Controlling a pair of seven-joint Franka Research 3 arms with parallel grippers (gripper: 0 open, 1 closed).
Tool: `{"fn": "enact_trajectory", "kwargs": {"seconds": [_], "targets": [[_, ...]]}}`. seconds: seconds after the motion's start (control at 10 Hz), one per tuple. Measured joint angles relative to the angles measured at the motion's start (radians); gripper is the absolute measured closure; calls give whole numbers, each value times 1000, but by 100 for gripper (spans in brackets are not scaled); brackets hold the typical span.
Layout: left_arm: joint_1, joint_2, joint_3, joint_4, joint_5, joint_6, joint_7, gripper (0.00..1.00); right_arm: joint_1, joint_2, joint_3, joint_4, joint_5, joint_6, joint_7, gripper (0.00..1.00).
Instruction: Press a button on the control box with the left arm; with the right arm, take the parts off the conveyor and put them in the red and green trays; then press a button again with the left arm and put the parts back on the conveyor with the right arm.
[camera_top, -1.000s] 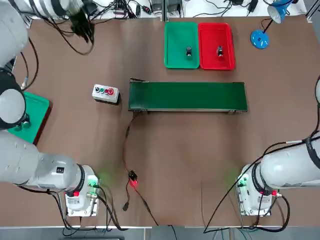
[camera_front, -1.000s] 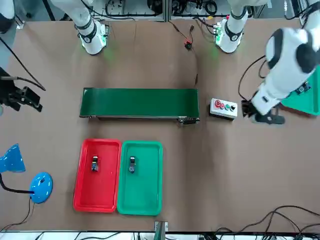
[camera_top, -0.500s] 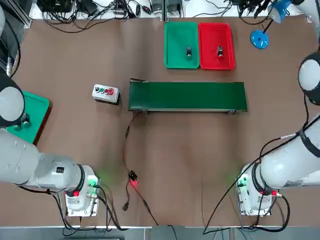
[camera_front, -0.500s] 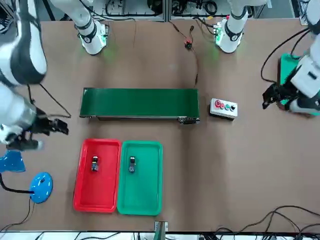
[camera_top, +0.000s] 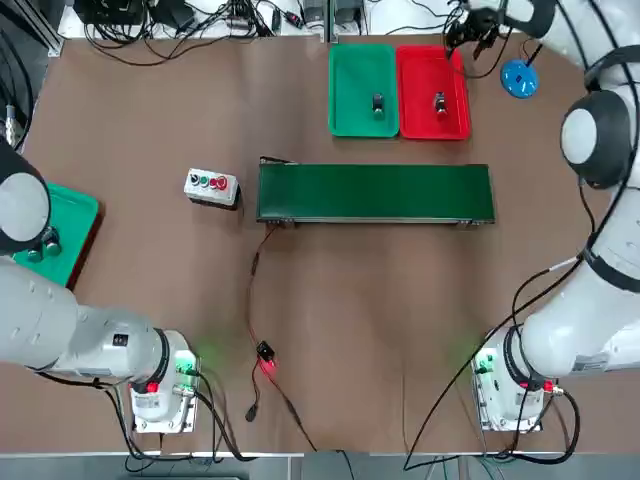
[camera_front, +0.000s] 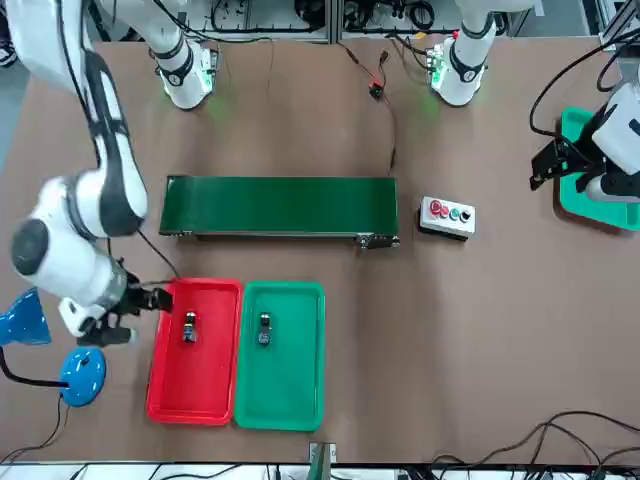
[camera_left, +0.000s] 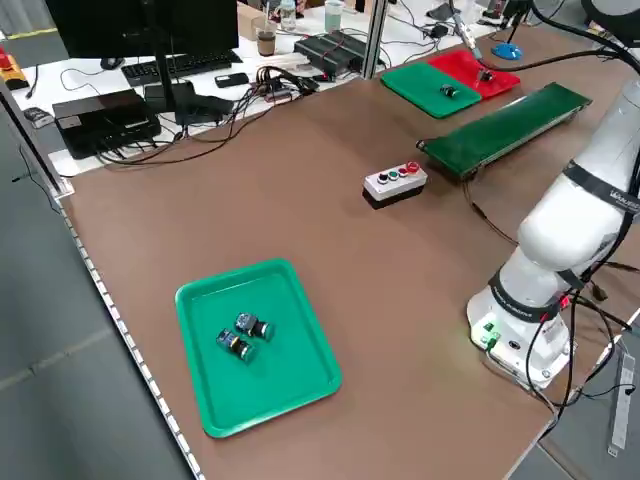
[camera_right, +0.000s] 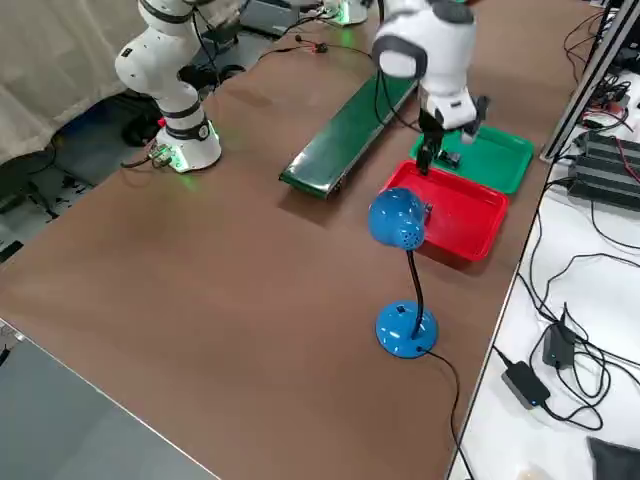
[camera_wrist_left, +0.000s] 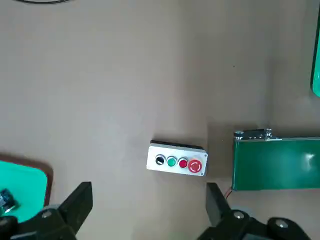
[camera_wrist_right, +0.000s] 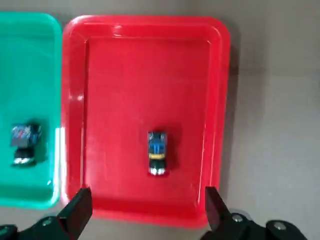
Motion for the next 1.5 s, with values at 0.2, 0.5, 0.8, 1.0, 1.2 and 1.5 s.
{"fn": "enact_trajectory", "kwargs": {"seconds": [0.2,0.5,0.8,1.0,1.2,1.5], "targets": [[0,4,0,0,0,-2,0,0,0,72,-2,1,0,119,0,0],[0,6,0,0,0,-3,4,0,10,146,-1,1,0,240,0,0],[0,7,0,3,0,-1,7,0,18,212,-1,1,-1,350,-1,0],[0,21,1,4,0,7,7,0,18,236,-2,0,-2,374,-4,0],[0,32,0,6,0,10,7,0,19,244,-2,-11,-4,374,-5,0],[0,32,-1,11,-2,10,7,0,20,246,-2,-46,-7,372,-7,4]]}}
